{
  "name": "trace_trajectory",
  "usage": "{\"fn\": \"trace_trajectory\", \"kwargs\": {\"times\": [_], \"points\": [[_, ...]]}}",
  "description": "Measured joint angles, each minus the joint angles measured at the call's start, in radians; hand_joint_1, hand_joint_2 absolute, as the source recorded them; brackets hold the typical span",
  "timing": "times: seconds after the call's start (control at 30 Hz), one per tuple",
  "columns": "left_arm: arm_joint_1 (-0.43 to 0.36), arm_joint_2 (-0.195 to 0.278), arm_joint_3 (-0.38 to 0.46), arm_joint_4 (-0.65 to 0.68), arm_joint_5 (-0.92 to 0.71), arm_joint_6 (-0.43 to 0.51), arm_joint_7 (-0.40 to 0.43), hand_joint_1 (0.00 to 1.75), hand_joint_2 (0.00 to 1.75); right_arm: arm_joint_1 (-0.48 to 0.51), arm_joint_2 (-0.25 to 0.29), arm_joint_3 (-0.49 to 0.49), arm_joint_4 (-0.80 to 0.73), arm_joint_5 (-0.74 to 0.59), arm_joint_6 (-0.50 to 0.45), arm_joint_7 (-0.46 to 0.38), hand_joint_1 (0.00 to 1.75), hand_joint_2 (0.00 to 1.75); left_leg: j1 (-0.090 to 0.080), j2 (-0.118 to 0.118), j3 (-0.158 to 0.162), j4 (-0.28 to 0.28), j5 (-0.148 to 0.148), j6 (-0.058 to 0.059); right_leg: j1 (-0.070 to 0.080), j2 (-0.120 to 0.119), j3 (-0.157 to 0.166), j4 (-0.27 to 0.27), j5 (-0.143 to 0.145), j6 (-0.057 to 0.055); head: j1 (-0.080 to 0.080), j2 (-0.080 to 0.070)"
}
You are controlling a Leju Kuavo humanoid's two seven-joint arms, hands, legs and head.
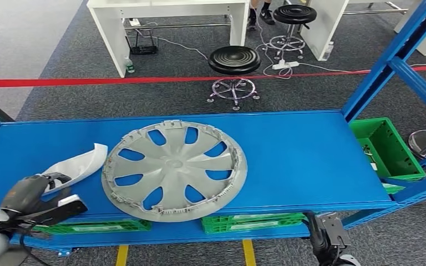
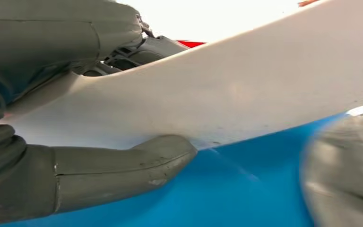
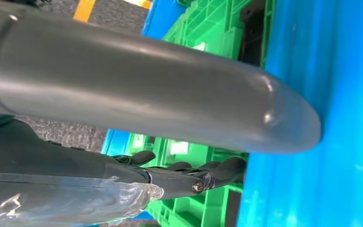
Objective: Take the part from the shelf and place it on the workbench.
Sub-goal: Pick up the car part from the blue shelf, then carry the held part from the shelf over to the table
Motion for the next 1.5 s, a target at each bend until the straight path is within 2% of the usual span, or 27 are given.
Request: {"fn": "trace_trajectory", "kwargs": {"times": [0.07,0.1,0.17,0.23,0.27,0.3,0.37,0.43,0.53,0.6,0.7,0.73,0.77,0.83,0.93,1.0,1.07,1.1,1.13,1.2,1.23,1.27,1.3,1.33,1.37,1.43,1.5], "points": [[0.039,-0.016,-0.014,-0.070,-0.021,0.056,0.000,1.75,1.75,0.011,-0.001,-0.004,-0.025,-0.004,-0.006,-0.005,0.00,0.00,0.005,0.006,0.003,-0.021,0.018,0.009,0.001,-0.001,-0.011,0.009,-0.011,0.009,0.001,0.000],[0.055,-0.025,-0.021,-0.102,-0.033,0.085,-0.001,1.75,1.75,0.017,-0.001,-0.008,-0.039,-0.005,-0.007,-0.007,0.00,0.00,0.009,0.008,0.004,-0.031,0.026,0.012,0.002,-0.003,-0.026,0.038,-0.033,0.013,0.003,0.000],[0.081,-0.039,-0.035,-0.155,-0.046,0.126,-0.003,1.75,1.75,0.027,-0.002,-0.015,-0.065,-0.007,-0.008,-0.009,0.00,0.00,0.014,0.012,0.002,-0.037,0.031,0.014,0.000,-0.006,-0.079,0.161,-0.100,0.019,0.006,0.000],[0.099,-0.049,-0.046,-0.187,-0.052,0.137,-0.005,1.75,1.75,0.037,-0.002,-0.017,-0.080,-0.007,-0.008,-0.009,0.00,0.00,0.017,0.015,0.001,-0.036,0.031,0.013,-0.006,-0.007,-0.126,0.273,-0.136,0.027,0.006,0.000],[0.105,-0.054,-0.049,-0.197,-0.053,0.139,-0.006,1.75,1.75,0.041,-0.002,-0.019,-0.086,-0.007,-0.008,-0.009,0.00,0.00,0.019,0.015,0.000,-0.035,0.030,0.010,-0.009,-0.007,-0.127,0.281,-0.126,0.032,0.006,0.000],[0.110,-0.058,-0.052,-0.205,-0.054,0.143,-0.008,1.75,1.75,0.045,-0.002,-0.021,-0.092,-0.007,-0.009,-0.010,0.00,0.00,0.023,0.015,0.000,-0.032,0.028,0.005,-0.013,-0.008,-0.111,0.252,-0.100,0.038,0.006,0.000],[0.120,-0.066,-0.055,-0.223,-0.057,0.163,-0.014,1.75,1.75,0.049,-0.002,-0.028,-0.108,-0.008,-0.009,-0.014,0.00,0.00,0.031,0.014,-0.003,-0.019,0.019,-0.012,-0.022,-0.010,-0.043,0.133,-0.045,0.054,0.007,0.000],[0.133,-0.076,-0.059,-0.251,-0.063,0.196,-0.017,1.75,1.75,0.058,-0.002,-0.037,-0.134,-0.009,-0.008,-0.020,0.00,0.00,0.030,0.012,-0.013,0.001,0.009,-0.030,-0.027,-0.007,0.002,0.057,-0.032,0.054,0.010,0.000],[0.153,-0.089,-0.069,-0.288,-0.074,0.232,-0.015,1.75,1.75,0.080,-0.002,-0.051,-0.172,-0.012,-0.005,-0.026,0.00,0.00,0.026,0.009,-0.028,0.018,0.006,-0.047,-0.030,-0.002,-0.006,0.054,-0.050,0.022,0.007,0.000],[0.162,-0.096,-0.075,-0.300,-0.079,0.239,-0.013,1.75,1.75,0.088,-0.003,-0.059,-0.191,-0.012,-0.004,-0.028,0.00,0.00,0.027,0.010,-0.046,0.050,-0.024,-0.052,-0.028,-0.003,-0.018,0.057,-0.045,0.000,0.003,0.000],[0.167,-0.102,-0.082,-0.314,-0.082,0.240,-0.013,1.75,1.75,0.091,-0.003,-0.065,-0.209,-0.013,-0.004,-0.029,0.00,0.00,0.023,0.011,-0.122,0.223,-0.130,-0.050,-0.020,-0.005,-0.038,0.054,-0.030,-0.024,-0.003,0.000],[0.169,-0.104,-0.084,-0.316,-0.082,0.241,-0.013,1.75,1.75,0.093,-0.003,-0.066,-0.211,-0.013,-0.004,-0.029,0.00,0.00,0.022,0.011,-0.144,0.278,-0.152,-0.047,-0.016,-0.006,-0.045,0.053,-0.024,-0.027,-0.003,0.000],[0.171,-0.106,-0.085,-0.316,-0.082,0.241,-0.013,1.75,1.75,0.095,-0.003,-0.067,-0.213,-0.013,-0.004,-0.029,0.00,0.00,0.020,0.011,-0.151,0.303,-0.153,-0.043,-0.012,-0.007,-0.053,0.053,-0.019,-0.029,-0.003,0.000],[0.174,-0.109,-0.090,-0.319,-0.082,0.241,-0.013,1.75,1.75,0.097,-0.003,-0.068,-0.217,-0.013,-0.004,-0.029,0.00,0.00,0.015,0.011,-0.112,0.245,-0.105,-0.031,-0.007,-0.007,-0.067,0.053,-0.005,-0.029,-0.003,0.000],[0.174,-0.112,-0.092,-0.328,-0.083,0.242,-0.013,1.75,1.75,0.097,-0.003,-0.071,-0.226,-0.013,-0.004,-0.029,0.00,0.00,0.005,0.011,-0.011,0.065,-0.045,-0.018,-0.003,-0.006,-0.084,0.052,0.019,-0.020,-0.003,0.000],[0.175,-0.113,-0.093,-0.332,-0.083,0.242,-0.013,1.75,1.75,0.098,-0.003,-0.073,-0.229,-0.013,-0.004,-0.029,0.00,0.00,-0.001,0.011,-0.003,0.033,-0.038,-0.016,-0.003,-0.006,-0.086,0.044,0.037,-0.008,-0.003,0.000],[0.176,-0.114,-0.094,-0.333,-0.083,0.244,-0.013,1.75,1.75,0.101,-0.004,-0.074,-0.231,-0.013,-0.004,-0.029,0.00,0.00,-0.002,0.011,-0.016,0.028,-0.019,-0.005,-0.006,-0.006,-0.087,0.034,0.050,0.005,-0.004,0.000],[0.176,-0.115,-0.094,-0.333,-0.081,0.246,-0.013,1.75,1.75,0.104,-0.004,-0.074,-0.232,-0.013,-0.003,-0.030,0.00,0.00,-0.001,0.012,-0.024,0.026,-0.008,0.003,-0.007,-0.007,-0.093,0.039,0.037,0.010,-0.004,0.000],[0.176,-0.118,-0.095,-0.335,-0.078,0.250,-0.013,1.75,1.75,0.107,-0.004,-0.076,-0.234,-0.013,-0.003,-0.032,0.00,0.00,0.001,0.013,-0.034,0.023,0.004,0.010,-0.007,-0.008,-0.104,0.064,0.004,0.014,-0.003,0.000],[0.177,-0.127,-0.099,-0.338,-0.067,0.266,-0.013,1.75,1.75,0.114,-0.006,-0.086,-0.243,-0.013,0.001,-0.038,0.00,0.00,0.001,0.013,-0.060,0.024,0.026,0.019,-0.007,-0.009,-0.135,0.173,-0.096,0.019,-0.001,0.000],[0.178,-0.135,-0.104,-0.339,-0.062,0.280,-0.013,1.75,1.75,0.118,-0.007,-0.095,-0.249,-0.009,0.004,-0.041,0.00,0.00,-0.001,0.013,-0.073,0.024,0.037,0.021,-0.006,-0.009,-0.146,0.239,-0.135,0.020,0.000,0.000],[0.178,-0.143,-0.112,-0.340,-0.057,0.298,-0.013,1.75,1.75,0.122,-0.008,-0.104,-0.255,-0.001,0.008,-0.044,0.00,0.00,-0.002,0.013,-0.087,0.025,0.047,0.022,-0.004,-0.009,-0.148,0.286,-0.150,0.020,0.000,0.000],[0.178,-0.151,-0.121,-0.340,-0.051,0.319,-0.012,1.75,1.75,0.127,-0.009,-0.114,-0.263,0.012,0.011,-0.046,0.00,0.00,-0.003,0.013,-0.101,0.026,0.058,0.022,-0.003,-0.009,-0.135,0.303,-0.145,0.019,0.000,0.000],[0.178,-0.160,-0.131,-0.340,-0.044,0.342,-0.012,1.75,1.75,0.132,-0.009,-0.123,-0.271,0.029,0.010,-0.047,0.00,0.00,-0.005,0.013,-0.114,0.026,0.068,0.021,-0.001,-0.009,-0.103,0.282,-0.123,0.016,0.001,0.000],[0.178,-0.168,-0.140,-0.340,-0.038,0.364,-0.012,1.75,1.75,0.136,-0.009,-0.131,-0.280,0.050,0.005,-0.046,0.00,0.00,-0.006,0.013,-0.124,0.027,0.077,0.019,0.001,-0.009,-0.053,0.226,-0.099,0.011,0.001,0.000],[0.177,-0.182,-0.158,-0.341,-0.026,0.404,-0.012,1.75,1.75,0.141,-0.009,-0.145,-0.302,0.100,-0.015,-0.038,0.00,0.00,-0.008,0.015,-0.139,0.028,0.094,0.012,0.007,-0.010,0.056,0.078,-0.095,0.000,0.000,0.000],[0.178,-0.188,-0.173,-0.341,0.001,0.435,-0.021,1.75,1.75,0.145,-0.009,-0.155,-0.322,0.135,-0.032,-0.022,0.00,0.00,-0.008,0.020,-0.142,0.028,0.107,0.003,0.013,-0.008,0.100,-0.001,-0.113,-0.008,0.002,0.000]]}}
